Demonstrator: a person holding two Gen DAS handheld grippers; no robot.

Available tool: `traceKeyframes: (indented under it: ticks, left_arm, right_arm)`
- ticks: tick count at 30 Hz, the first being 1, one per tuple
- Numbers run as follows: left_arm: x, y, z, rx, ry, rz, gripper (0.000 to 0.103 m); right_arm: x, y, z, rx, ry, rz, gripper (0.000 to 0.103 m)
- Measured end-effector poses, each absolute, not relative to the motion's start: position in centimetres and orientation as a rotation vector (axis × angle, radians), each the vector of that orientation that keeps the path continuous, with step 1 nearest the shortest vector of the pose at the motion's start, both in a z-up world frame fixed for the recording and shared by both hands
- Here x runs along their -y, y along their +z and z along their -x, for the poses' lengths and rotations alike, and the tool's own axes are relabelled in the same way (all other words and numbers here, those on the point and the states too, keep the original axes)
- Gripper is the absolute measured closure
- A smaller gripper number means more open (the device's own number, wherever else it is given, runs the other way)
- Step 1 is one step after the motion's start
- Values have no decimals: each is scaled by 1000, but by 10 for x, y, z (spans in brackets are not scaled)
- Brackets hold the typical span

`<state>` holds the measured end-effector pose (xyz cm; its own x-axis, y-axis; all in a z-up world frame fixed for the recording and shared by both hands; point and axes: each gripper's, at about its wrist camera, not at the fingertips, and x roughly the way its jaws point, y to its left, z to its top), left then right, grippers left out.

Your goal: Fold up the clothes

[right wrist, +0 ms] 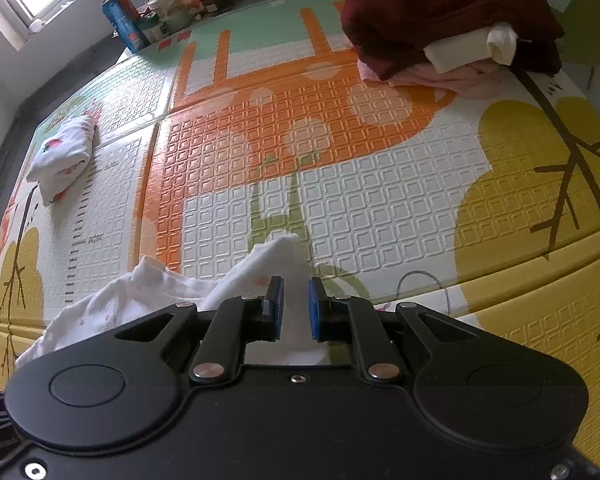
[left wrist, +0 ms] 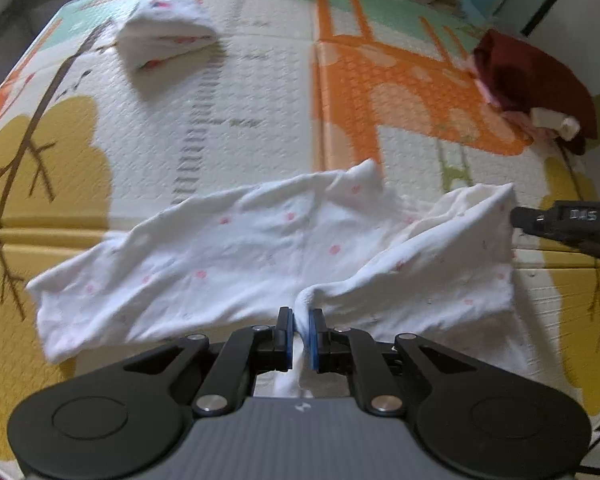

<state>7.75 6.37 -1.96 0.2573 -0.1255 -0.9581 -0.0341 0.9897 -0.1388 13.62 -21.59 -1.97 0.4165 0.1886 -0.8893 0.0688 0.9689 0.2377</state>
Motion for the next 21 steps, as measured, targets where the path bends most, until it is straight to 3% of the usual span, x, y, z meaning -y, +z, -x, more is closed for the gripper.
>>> traceKeyframes:
  ticks: [8,21]
  left_arm:
    - [-76,-39,-74,-1361,-9,156,92]
    - [-80,-42,-74,-1365,31,124,72]
  right_arm:
    - [197,-27,-138,-1164,130,-228,91]
    - [188,-68,-151,-1236,82,-168,91]
